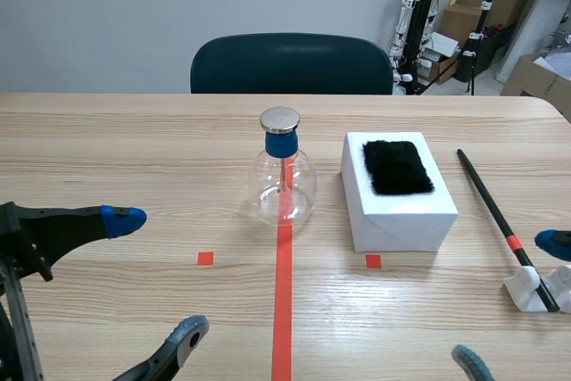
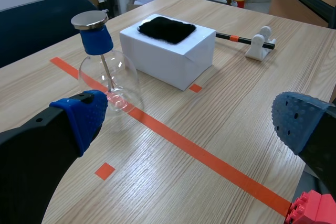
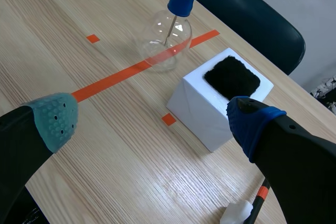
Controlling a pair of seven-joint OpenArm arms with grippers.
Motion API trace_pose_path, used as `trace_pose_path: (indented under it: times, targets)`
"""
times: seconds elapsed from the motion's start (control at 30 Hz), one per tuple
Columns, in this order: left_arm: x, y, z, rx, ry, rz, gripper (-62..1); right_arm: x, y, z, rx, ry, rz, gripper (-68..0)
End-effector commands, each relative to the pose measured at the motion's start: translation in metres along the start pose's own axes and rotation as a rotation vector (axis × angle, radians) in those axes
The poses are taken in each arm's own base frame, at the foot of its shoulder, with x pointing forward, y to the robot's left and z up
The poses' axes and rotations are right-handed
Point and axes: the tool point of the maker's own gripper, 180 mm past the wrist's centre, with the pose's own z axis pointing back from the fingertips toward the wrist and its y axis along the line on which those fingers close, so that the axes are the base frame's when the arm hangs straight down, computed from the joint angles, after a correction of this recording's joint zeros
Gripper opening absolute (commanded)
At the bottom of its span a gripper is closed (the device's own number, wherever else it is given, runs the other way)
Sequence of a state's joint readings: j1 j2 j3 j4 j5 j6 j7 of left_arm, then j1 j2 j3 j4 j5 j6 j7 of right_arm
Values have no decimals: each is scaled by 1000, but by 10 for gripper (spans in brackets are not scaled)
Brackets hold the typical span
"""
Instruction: Do the electroscope experiment. pick up the black charging rod
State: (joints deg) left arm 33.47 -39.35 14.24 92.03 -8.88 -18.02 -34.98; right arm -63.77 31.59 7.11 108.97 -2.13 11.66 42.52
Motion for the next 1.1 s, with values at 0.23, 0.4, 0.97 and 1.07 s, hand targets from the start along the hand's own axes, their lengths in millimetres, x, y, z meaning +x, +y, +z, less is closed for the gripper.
trace_pose_path:
  times: [0.23,0.4,0.97,1.07]
  targets:
    - [9,0,-2,3,-38,5,14,8,-41,-31,-55,-27,99,-99]
    - [9,0,-3,3,-39,5,14,3,-58,-49,-47,27,117,-99]
    - [9,7,-3,27,-44,-12,14,-14,-131,-79,-213,235,-103,-99]
    - [2,15,-4,55,-41,-14,14,-28,-136,-81,-214,343,-122,-99]
